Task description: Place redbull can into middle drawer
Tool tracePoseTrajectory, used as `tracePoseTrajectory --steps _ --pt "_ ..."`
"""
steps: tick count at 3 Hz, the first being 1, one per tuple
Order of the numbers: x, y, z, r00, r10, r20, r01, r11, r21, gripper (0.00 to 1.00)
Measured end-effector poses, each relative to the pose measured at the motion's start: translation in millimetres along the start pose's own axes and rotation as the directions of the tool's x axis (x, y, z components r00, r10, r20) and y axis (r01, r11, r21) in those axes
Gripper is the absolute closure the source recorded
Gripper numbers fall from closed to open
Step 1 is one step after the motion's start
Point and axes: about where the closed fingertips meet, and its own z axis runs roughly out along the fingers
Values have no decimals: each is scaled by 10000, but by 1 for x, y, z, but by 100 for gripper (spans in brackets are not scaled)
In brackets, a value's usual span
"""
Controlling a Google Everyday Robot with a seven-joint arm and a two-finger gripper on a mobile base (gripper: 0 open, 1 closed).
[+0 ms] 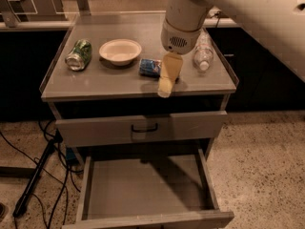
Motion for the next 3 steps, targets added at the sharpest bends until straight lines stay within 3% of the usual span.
tracePoseTrajectory --steps 1,2,3 --pt "-17 -23 16 9999 -28 -167 27 10000 -66 0" --pt "-40 -58 57 9992 89 -399 -102 9994 -321 0" --pt "-40 -58 57 9992 89 -401 -102 9994 -321 0"
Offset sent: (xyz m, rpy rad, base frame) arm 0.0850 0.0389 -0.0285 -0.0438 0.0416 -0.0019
